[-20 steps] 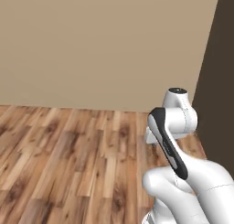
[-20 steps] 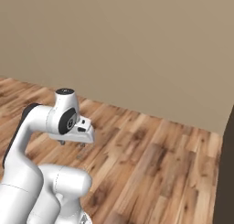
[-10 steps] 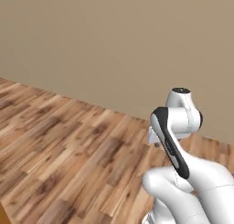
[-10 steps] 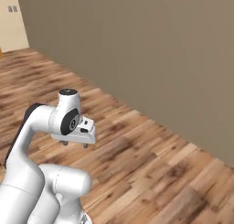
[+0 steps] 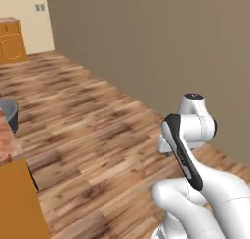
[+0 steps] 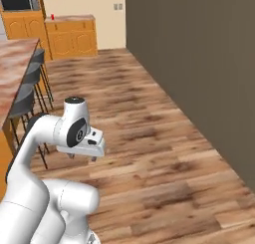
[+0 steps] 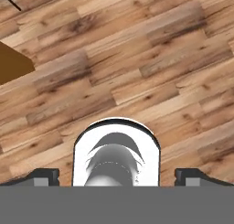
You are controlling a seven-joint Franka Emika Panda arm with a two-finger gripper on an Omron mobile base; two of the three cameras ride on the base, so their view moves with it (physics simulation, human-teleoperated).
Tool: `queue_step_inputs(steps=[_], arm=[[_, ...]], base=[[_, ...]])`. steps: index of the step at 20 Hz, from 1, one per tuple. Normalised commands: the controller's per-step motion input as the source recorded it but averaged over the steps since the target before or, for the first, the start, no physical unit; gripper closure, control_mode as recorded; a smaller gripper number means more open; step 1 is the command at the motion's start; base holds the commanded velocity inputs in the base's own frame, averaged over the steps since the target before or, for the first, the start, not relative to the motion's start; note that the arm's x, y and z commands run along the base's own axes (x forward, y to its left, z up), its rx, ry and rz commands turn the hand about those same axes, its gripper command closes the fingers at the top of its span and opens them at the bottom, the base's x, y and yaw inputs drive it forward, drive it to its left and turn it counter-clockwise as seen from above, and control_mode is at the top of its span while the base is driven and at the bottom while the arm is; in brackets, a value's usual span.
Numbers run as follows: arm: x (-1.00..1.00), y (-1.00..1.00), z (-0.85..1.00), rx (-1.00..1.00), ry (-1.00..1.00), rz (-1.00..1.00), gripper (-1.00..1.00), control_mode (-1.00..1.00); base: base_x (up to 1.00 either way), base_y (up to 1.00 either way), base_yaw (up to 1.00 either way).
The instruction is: Four empty soda cans are scattered around the kitchen. Gather all the cans and cluster them next to the stove for recycling.
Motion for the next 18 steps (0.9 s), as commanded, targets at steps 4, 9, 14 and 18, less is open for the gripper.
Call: queue_step_inputs(steps=[4, 9, 14, 18], arm=[[0.00, 0.00, 0.00, 0.00, 0.00, 0.00, -1.00, 1.00], [0.00, 0.00, 0.00, 0.00, 0.00, 0.00, -1.00, 1.00], [0.00, 0.00, 0.00, 0.00, 0.00, 0.00, -1.00, 1.00], [0.00, 0.00, 0.00, 0.00, 0.00, 0.00, -1.00, 1.00]], base=[[0.83, -0.35, 0.70], [0.86, -0.55, 0.60], [0.99, -0.77, 0.45], [0.96, -0.80, 0.42]])
